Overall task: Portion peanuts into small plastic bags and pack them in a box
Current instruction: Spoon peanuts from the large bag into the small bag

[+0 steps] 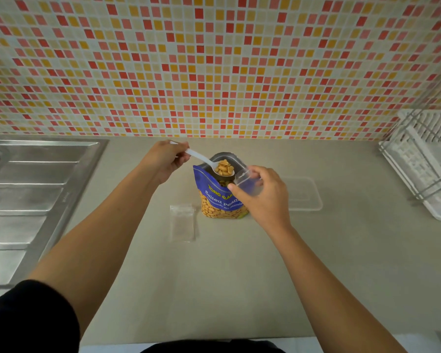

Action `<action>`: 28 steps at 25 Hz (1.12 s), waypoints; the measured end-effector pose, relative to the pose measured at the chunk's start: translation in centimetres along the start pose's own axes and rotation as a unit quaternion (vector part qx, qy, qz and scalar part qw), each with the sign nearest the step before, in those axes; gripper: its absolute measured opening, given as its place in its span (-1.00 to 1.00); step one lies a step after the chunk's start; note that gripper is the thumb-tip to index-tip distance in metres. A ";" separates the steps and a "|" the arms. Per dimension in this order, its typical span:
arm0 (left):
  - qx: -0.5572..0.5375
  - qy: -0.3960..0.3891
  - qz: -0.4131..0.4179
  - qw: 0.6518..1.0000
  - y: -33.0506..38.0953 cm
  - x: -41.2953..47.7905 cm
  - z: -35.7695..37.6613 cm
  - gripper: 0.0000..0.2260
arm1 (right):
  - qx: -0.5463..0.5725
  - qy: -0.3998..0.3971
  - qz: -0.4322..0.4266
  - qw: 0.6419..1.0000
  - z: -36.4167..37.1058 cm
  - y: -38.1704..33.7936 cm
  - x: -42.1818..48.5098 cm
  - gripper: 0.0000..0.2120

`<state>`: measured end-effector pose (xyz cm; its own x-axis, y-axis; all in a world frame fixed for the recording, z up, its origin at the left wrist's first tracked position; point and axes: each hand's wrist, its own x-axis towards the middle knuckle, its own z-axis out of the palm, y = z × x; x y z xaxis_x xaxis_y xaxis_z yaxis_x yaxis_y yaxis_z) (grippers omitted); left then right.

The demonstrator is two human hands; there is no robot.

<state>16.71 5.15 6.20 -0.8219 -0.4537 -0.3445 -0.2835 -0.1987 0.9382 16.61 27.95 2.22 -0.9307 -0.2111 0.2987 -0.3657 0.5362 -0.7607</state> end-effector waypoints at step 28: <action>0.399 -0.005 0.230 0.887 3.1 -3.4 3.3 -0.88 | 0.249 0.051 0.110 0.961 0.8 -1.0 -0.1 -0.58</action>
<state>17.06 8.92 10.40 -0.9445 -0.3189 0.0786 -0.1732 0.6869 0.7058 17.07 26.75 2.47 -0.9901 -0.0421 0.1342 -0.1377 0.0962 -0.9858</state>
